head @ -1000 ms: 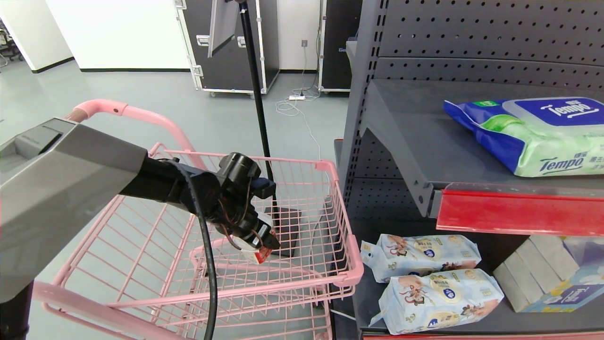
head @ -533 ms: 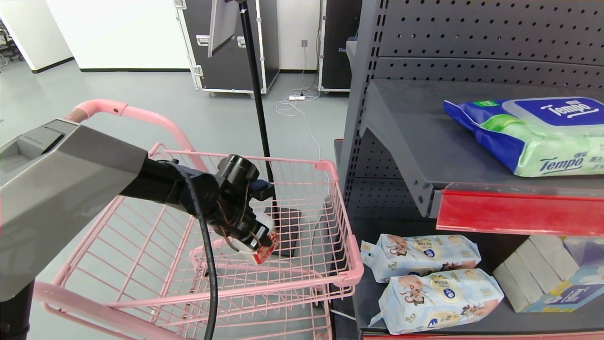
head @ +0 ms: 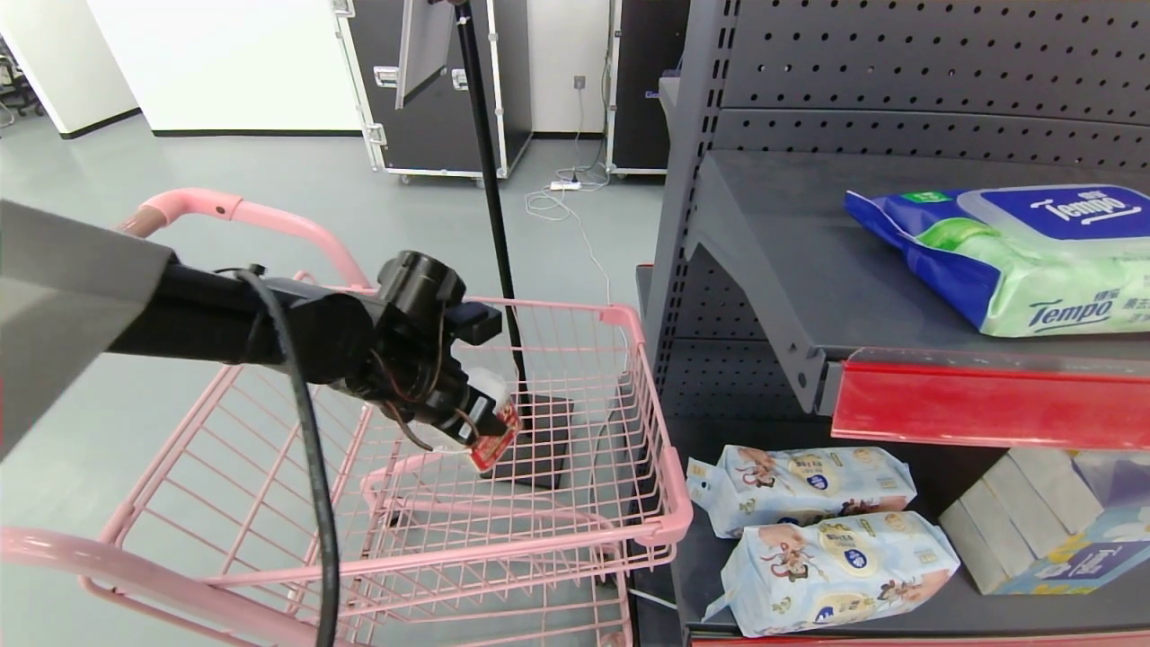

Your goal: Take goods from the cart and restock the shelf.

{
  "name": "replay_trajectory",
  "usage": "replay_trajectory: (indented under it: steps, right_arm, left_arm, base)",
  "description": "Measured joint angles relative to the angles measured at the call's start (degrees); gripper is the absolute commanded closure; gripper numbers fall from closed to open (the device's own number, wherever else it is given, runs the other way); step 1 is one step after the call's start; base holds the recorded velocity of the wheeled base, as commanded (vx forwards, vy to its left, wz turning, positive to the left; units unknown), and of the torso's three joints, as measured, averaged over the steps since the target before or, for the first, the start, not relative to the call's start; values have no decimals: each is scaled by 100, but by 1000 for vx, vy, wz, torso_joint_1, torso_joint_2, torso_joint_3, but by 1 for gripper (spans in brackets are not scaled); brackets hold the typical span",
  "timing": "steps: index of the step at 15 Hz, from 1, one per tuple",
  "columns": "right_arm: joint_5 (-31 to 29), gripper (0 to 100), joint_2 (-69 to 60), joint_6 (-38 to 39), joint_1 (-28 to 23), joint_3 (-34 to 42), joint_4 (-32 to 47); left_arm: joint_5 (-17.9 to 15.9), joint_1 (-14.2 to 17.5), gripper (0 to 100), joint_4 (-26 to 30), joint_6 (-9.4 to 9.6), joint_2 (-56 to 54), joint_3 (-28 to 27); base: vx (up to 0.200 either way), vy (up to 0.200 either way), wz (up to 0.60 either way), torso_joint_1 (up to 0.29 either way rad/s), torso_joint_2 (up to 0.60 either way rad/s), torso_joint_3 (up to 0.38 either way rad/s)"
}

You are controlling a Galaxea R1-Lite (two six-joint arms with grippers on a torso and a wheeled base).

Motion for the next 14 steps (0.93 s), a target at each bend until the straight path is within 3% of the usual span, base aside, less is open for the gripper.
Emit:
replay_trajectory:
  steps: [7,11,14]
  right_arm:
    - [13,0,0,-5,4,0,0]
    - [17,0,0,1,6,0,0]
    - [15,0,0,-2,4,0,4]
  left_arm:
    - [0,670,100,244,-93,-2640,647]
    - [-60,1274,100,257,-474,-4692,1517]
    - [-150,1481,100,251,-720,-6155,2542]
  base:
    - [0,0,0,0,0,0]
    - [0,0,0,0,0,0]
    - [0,0,0,9,-68,-51]
